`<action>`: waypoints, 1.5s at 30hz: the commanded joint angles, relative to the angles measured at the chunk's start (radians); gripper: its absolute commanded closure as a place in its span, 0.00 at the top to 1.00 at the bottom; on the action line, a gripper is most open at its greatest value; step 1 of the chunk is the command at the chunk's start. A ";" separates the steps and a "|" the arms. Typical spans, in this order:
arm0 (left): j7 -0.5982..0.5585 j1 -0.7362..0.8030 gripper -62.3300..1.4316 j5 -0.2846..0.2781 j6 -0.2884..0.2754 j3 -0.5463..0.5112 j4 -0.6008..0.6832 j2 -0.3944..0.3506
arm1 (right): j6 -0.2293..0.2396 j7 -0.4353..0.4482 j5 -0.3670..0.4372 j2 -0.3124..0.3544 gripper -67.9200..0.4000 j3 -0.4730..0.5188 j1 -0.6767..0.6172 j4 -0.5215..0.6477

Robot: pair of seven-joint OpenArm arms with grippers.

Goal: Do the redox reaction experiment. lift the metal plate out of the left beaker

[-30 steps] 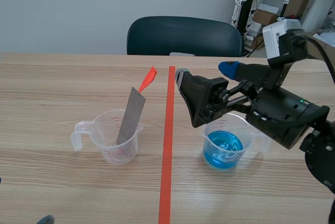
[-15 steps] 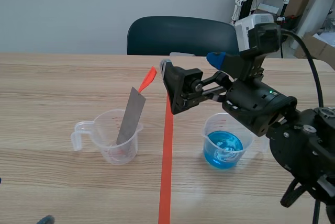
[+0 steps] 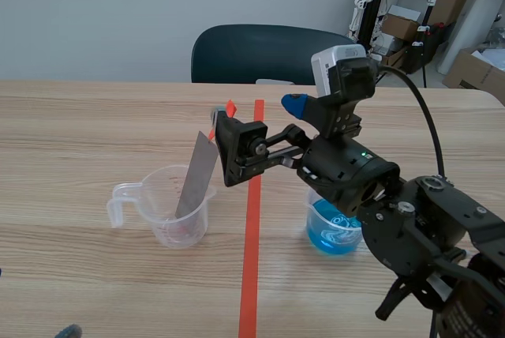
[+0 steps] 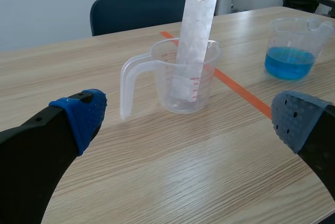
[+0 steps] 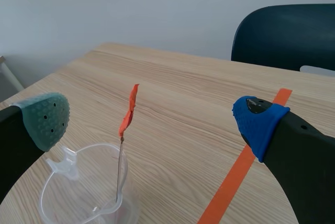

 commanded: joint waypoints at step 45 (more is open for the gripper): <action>-0.013 0.002 1.00 -0.006 -0.003 -0.003 0.017 0.005 | -0.031 -0.048 0.002 -0.112 0.75 -0.025 0.068 -0.074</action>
